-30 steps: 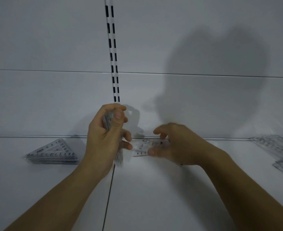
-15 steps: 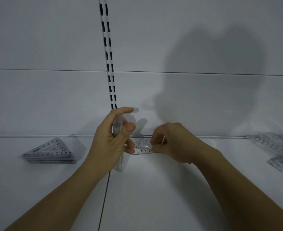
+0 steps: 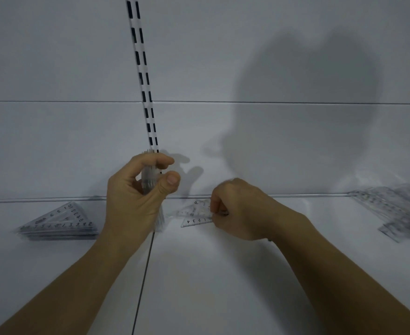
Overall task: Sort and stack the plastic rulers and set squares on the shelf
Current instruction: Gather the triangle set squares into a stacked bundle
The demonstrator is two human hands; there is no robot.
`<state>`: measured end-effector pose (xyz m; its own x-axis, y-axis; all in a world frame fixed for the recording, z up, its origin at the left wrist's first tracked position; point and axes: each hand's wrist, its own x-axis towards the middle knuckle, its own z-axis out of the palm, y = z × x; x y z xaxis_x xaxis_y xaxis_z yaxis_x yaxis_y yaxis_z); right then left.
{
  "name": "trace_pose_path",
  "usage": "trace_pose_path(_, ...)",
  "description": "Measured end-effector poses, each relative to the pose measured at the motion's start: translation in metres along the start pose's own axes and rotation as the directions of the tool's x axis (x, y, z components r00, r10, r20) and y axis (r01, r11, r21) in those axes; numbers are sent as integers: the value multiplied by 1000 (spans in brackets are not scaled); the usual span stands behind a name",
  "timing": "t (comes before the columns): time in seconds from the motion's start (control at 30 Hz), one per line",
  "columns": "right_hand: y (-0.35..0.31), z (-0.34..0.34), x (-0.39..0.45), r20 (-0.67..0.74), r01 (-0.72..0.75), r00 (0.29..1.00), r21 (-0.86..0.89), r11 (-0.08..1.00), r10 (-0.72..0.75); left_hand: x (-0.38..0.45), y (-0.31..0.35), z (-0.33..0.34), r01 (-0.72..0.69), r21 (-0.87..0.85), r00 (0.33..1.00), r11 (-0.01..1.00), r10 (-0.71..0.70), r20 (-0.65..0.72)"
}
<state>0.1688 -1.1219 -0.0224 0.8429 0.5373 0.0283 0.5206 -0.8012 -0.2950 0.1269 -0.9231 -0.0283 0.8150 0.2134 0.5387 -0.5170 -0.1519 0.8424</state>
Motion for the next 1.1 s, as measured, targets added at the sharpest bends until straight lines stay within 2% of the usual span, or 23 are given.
trace_pose_path(0.13, 1, -7, -1, -52, 12, 999, 63, 998, -8, -1, 6, 5, 30, -99, 999, 995, -31, -11)
trace_pose_path(0.23, -1, -12, -1, -169, 21, 985, 270, 963, 26, 1, 9, 4, 83, -156, 995, 984, -91, -47)
trace_pose_path(0.37, -7, -20, -3, -293, 73, 950, 546, 835, 109, 3, 12, 5, 216, -310, 966, 926, -250, -71)
trace_pose_path(0.43, -11, -22, -4, -258, 69, 957, 653, 754, 135, 3, 12, 6, 338, -396, 922, 853, -385, -41)
trace_pose_path(0.5, -13, -22, -4, -222, 81, 963, 777, 625, 150, 3, 11, 7, 452, -429, 869, 782, -494, 15)
trace_pose_path(0.6, -18, -28, -2, -139, 71, 974, 937, 342, 178, 2, 12, 7, 533, -436, 826, 725, -557, 83)
trace_pose_path(0.67, -19, -32, -2, -122, 70, 970, 969, 238, 212, 2, 15, 7, 574, -440, 802, 691, -582, 132)
trace_pose_path(0.7, -19, -33, -3, -122, 72, 967, 973, 221, 221, 2, 15, 7, 596, -443, 787, 669, -596, 158)
trace_pose_path(0.8, -21, -37, -9, -143, 85, 970, 958, 274, 197, 2, 15, 5, 661, -481, 734, 576, -629, 255)
trace_pose_path(0.9, -21, -41, -14, -190, 127, 975, 899, 419, 111, 2, 17, 5, 715, -513, 680, 474, -641, 355)
trace_pose_path(1.0, -13, -42, -15, -202, 184, 979, 821, 541, -26, 0, 18, 5, 772, -441, 626, 458, -667, 404)
trace_pose_path(1.1, -6, -41, -17, -98, 190, 976, 811, 553, -193, -3, 19, 6, 835, -260, 548, 486, -689, 474)
